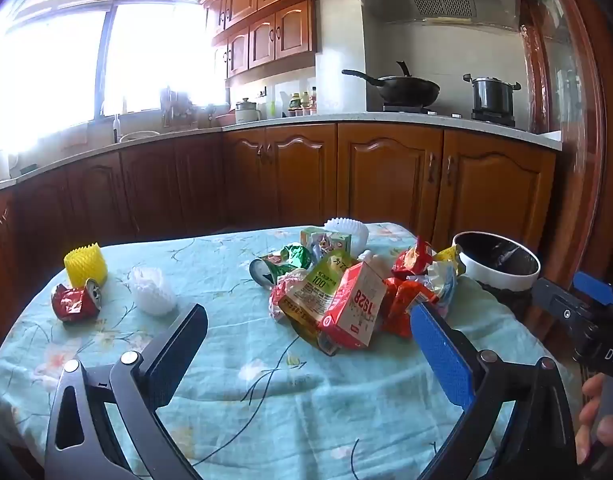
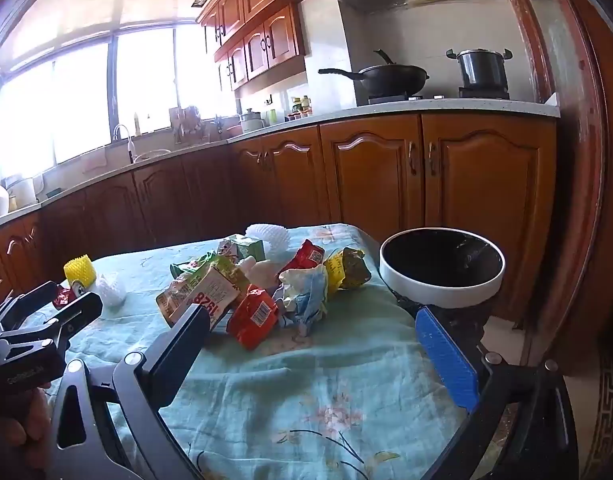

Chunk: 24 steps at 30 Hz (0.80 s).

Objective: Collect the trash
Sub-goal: 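Move both tools toward the pile of snack packaging on the table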

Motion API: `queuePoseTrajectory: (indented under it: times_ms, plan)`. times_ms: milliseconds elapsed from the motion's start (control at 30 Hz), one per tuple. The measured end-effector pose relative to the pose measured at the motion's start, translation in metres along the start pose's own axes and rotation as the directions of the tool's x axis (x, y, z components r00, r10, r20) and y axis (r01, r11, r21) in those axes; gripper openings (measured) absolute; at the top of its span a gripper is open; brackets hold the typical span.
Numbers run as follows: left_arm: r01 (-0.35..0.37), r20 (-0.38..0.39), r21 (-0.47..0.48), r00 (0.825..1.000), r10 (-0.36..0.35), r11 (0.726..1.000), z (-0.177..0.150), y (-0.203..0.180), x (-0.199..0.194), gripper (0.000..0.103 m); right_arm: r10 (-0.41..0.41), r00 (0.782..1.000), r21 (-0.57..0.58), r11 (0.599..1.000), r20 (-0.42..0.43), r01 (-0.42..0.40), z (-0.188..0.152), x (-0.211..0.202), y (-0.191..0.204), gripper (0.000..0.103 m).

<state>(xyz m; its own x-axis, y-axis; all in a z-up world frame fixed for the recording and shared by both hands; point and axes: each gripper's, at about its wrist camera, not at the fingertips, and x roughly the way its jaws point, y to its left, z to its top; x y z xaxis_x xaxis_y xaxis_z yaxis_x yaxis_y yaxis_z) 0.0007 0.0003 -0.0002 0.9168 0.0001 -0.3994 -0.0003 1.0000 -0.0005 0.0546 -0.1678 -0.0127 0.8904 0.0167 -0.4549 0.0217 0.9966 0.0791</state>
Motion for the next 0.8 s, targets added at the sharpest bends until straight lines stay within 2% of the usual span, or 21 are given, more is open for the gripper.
queuePoseTrajectory:
  times_ms: [200, 233, 800]
  plan:
    - [-0.001, 0.006, -0.003, 1.000, 0.001, 1.000, 0.0003, 0.0031, -0.0020, 0.102, -0.041, 0.999, -0.024, 0.999, 0.004, 0.041, 0.0013, 0.0024, 0.0022, 0.103]
    - [-0.004, 0.007, 0.002, 1.000, 0.004, 1.000, -0.0013, 0.0009, -0.0027, 0.102, -0.005, 1.000, -0.017, 1.000, 0.006, 0.005, -0.0009, -0.0026, 0.0009, 0.103]
    - [-0.020, 0.001, 0.000, 1.000, 0.020, 1.000, 0.0002, 0.0008, 0.0004, 0.102, 0.024, 1.000, -0.011, 1.000, 0.015, -0.023, 0.0011, -0.0060, 0.0015, 0.103]
